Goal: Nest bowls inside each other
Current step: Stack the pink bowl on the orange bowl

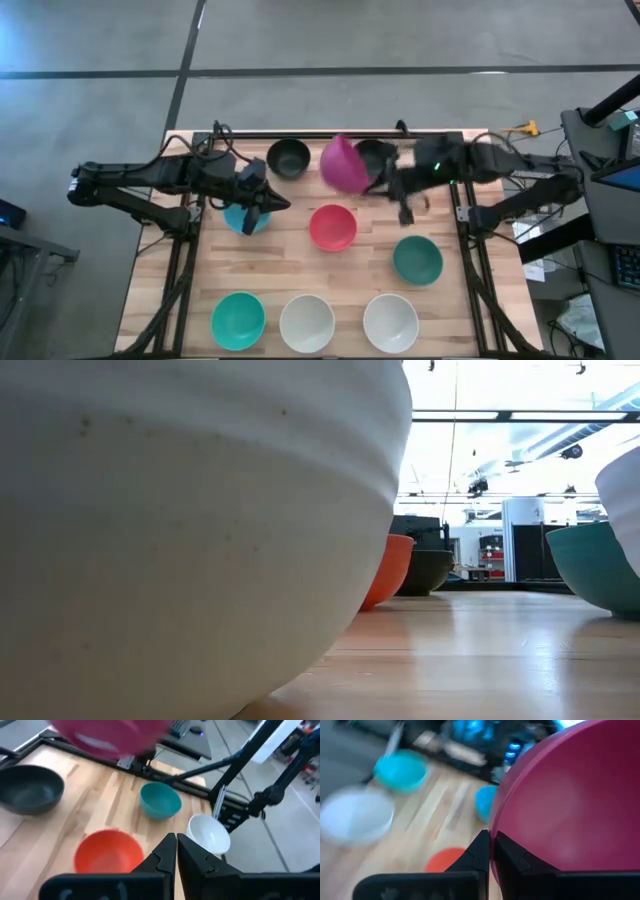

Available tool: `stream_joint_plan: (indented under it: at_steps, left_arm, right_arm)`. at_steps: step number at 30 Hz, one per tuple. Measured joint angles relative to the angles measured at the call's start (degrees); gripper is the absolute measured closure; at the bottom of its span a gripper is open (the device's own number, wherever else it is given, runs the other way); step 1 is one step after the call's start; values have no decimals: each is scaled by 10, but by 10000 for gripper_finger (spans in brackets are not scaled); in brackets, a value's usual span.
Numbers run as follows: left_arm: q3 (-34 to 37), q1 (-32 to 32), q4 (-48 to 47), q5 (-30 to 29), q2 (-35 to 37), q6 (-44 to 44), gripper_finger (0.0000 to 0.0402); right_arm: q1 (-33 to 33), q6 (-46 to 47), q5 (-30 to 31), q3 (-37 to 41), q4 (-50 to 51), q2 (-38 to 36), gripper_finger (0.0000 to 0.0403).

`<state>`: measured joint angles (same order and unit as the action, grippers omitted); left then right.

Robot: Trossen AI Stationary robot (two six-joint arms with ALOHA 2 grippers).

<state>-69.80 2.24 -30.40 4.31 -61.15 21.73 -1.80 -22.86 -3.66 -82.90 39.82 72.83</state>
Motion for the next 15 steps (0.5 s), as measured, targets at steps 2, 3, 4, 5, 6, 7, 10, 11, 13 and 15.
stream_joint_plan:
  at_steps: [2, 3, 4, 5, 6, 7, 10, 11, 13, 15]
  left_arm:
    - [0, 0, -28, -2, 13, -1, 402]
    - [0, 0, -42, -4, 18, -1, 402]
    - [0, 0, -52, -5, 24, -1, 402]
    - [0, 0, -64, -8, 31, -1, 402]
    - [0, 0, -77, -13, 37, -1, 402]
    - [0, 0, -84, -16, 44, 0, 402]
    - [0, 0, -99, -31, 57, 0, 402]
    - [1, 0, -99, -34, 61, 0, 402]
    - [2, 0, -97, -36, 67, 0, 402]
    - [7, 0, -98, -36, 74, 0, 402]
  right_arm:
    - [-23, -25, 4, -8, 27, 25, 390]
    - [-32, -23, 7, -14, 38, 38, 390]
    - [-40, -24, 9, -20, 50, 50, 390]
    - [-49, -33, 10, -25, 62, 62, 390]
    - [-59, -50, 13, -31, 72, 74, 390]
    - [-69, -69, 21, -36, 76, 86, 390]
    - [-93, -112, 71, -47, 84, 118, 390]
    - [-98, -122, 80, -50, 85, 128, 390]
    - [-104, -135, 84, -52, 86, 146, 390]
    - [-108, -141, 85, -58, 99, 165, 390]
